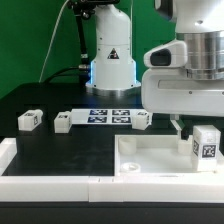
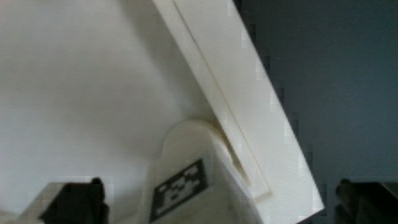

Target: Assemble one leg

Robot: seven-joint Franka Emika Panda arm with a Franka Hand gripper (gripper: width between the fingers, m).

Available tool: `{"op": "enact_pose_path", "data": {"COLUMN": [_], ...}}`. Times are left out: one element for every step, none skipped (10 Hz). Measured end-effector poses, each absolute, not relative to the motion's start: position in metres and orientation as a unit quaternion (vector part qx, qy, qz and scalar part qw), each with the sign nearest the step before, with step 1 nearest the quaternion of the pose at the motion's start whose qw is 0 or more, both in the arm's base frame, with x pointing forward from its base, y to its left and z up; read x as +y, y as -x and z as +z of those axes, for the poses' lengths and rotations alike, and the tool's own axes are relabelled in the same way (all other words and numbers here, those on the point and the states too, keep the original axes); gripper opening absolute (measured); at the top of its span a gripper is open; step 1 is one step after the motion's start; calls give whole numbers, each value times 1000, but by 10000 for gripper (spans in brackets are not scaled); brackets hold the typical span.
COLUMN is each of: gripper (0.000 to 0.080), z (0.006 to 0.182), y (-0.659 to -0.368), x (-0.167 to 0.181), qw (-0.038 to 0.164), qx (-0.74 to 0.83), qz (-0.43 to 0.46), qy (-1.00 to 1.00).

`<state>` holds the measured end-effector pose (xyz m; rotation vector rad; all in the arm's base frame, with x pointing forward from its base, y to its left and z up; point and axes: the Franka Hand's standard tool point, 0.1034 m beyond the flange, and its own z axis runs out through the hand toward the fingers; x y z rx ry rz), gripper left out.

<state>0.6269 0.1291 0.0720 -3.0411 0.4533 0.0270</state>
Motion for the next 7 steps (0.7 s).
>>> {"op": "enact_pose_path", "data": {"gripper": [649, 649, 649, 649, 620, 620, 430], "z": [73, 73, 73, 73, 73, 73, 73], "y": [-627, -628, -628, -628, -628, -628, -628], "x": [127, 124, 122, 123, 123, 123, 123], "qw": [28, 28, 29, 29, 29, 30, 30], "qx": [90, 34, -11, -32, -32, -32, -32], "qz": [10, 10, 9, 8, 8, 8, 8], "qy": [996, 999, 999, 999, 999, 999, 999]}}
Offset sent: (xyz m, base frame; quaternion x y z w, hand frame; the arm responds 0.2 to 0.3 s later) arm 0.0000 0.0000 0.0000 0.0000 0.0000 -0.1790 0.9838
